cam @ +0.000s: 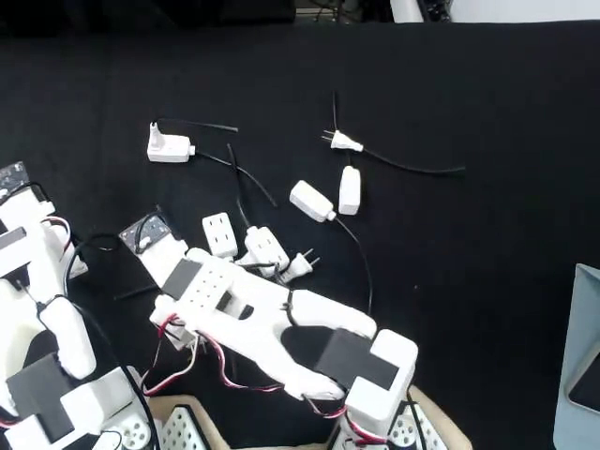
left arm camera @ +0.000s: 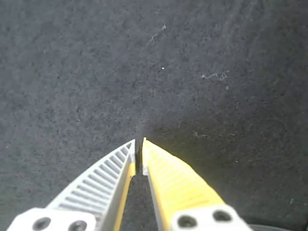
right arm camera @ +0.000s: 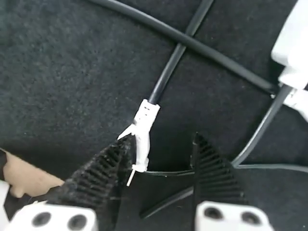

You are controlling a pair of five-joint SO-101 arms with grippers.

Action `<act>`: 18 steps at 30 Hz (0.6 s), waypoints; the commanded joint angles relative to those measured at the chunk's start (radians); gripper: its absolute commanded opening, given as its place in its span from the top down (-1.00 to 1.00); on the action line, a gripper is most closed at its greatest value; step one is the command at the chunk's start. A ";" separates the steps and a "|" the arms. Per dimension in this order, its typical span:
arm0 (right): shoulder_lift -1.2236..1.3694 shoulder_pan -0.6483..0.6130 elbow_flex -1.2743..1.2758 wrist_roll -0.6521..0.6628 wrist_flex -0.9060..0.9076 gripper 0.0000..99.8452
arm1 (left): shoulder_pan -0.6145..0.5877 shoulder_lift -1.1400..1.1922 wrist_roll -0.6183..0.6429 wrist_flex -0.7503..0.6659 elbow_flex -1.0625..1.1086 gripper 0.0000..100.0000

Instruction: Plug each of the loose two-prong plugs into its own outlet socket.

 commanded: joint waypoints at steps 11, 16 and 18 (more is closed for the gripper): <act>0.005 -0.072 -0.087 -0.048 0.061 0.64 | -0.008 -0.034 0.009 -0.011 -0.012 0.91; 0.030 -0.074 -0.077 -0.048 0.061 0.64 | -0.010 -0.034 0.009 -0.011 -0.012 0.91; 0.041 -0.074 -0.082 -0.048 0.063 0.64 | -0.016 -0.034 0.009 -0.011 -0.013 0.91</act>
